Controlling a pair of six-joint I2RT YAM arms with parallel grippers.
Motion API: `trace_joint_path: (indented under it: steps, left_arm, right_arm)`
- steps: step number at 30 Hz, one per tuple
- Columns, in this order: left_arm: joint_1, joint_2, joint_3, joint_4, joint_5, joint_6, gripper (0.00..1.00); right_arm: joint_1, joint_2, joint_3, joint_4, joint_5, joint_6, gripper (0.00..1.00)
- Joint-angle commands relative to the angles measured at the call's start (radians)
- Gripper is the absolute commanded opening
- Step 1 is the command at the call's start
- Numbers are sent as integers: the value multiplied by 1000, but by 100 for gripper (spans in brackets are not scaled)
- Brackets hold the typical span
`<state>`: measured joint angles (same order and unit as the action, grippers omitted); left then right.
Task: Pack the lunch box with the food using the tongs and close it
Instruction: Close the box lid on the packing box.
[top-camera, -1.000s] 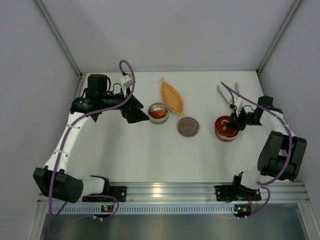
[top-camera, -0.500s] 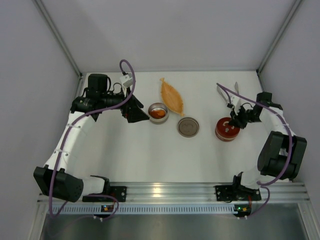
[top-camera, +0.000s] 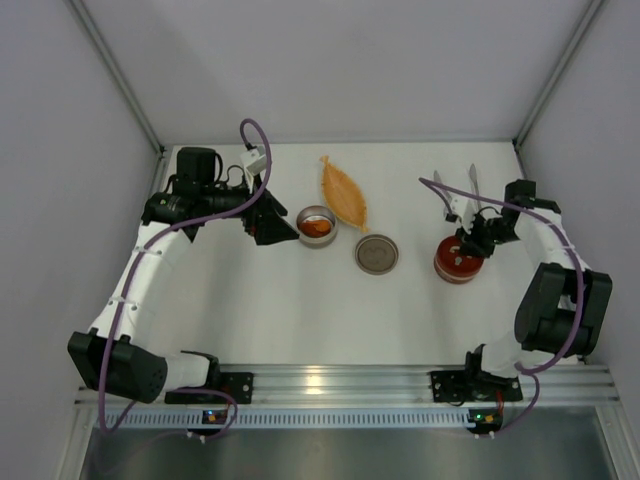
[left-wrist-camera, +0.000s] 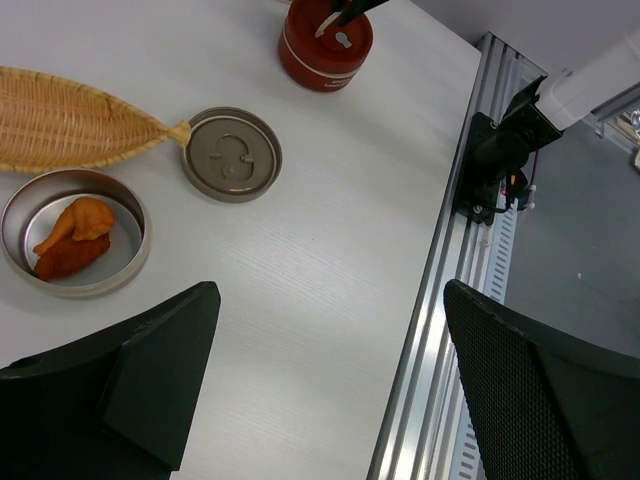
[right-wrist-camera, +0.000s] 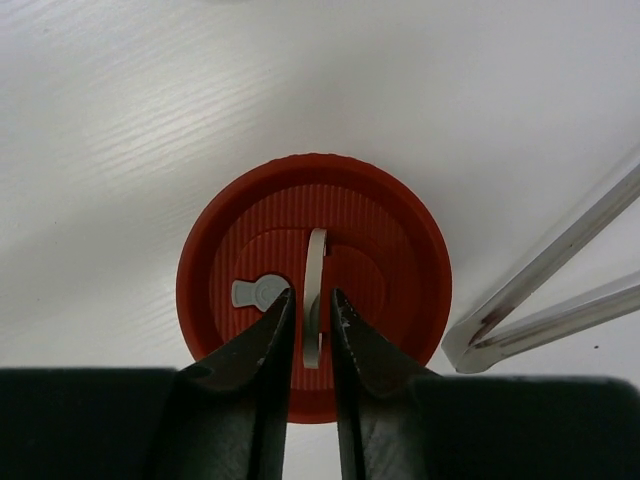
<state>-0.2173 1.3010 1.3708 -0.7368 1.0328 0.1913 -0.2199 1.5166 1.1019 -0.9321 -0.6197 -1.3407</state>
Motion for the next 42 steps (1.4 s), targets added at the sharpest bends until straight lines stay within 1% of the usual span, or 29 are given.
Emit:
trace_joint_path:
  steps: [1, 3, 8, 14, 17, 18, 21, 24, 28, 30, 33, 35, 38, 39, 41, 42]
  left_arm:
    - [6, -11, 30, -10, 33, 30, 98]
    - [6, -14, 28, -16, 29, 36, 98]
    - [6, -17, 27, -30, 29, 50, 98]
    - [6, -25, 20, -38, 29, 62, 98]
    - [6, -29, 17, -44, 30, 74, 98]
    - [6, -29, 16, -42, 29, 76, 98]
    - [6, -34, 10, -42, 29, 79, 98]
    - [6, -42, 8, -42, 20, 77, 99]
    - [7, -62, -3, -41, 1, 83, 98]
    - [10, -66, -7, -42, -4, 85, 98]
    - [13, -71, -10, -45, 0, 86, 98]
    - [16, -72, -12, -50, 3, 94, 98]
    - [21, -77, -18, -55, 6, 103, 98]
    - [22, -77, -24, -56, 6, 106, 98]
    - [22, -78, -30, -52, 19, 111, 98]
    - [24, -78, -36, -46, 26, 109, 98]
  right_arm:
    - [34, 20, 62, -51, 29, -14, 21]
    - [51, 30, 76, -50, 41, -5, 26]
    - [96, 47, 90, -36, 103, 24, 27]
    - [128, 57, 93, -13, 196, 44, 16]
    - [136, 65, 104, -13, 233, 49, 6]
    - [137, 70, 110, -17, 236, 49, 0]
    - [154, 83, 151, -33, 219, 101, 0]
    - [157, 99, 203, -33, 119, 239, 0]
    - [166, 109, 237, 1, 68, 342, 0]
    - [174, 113, 243, 25, 52, 383, 0]
    - [183, 114, 254, 24, 46, 399, 0]
    - [180, 113, 272, 1, 54, 376, 0]
    - [148, 79, 297, -86, 40, 275, 0]
    - [139, 56, 306, -153, 35, 197, 0]
    - [128, 33, 329, -233, 50, 93, 0]
    - [126, 12, 332, -307, 73, -20, 0]
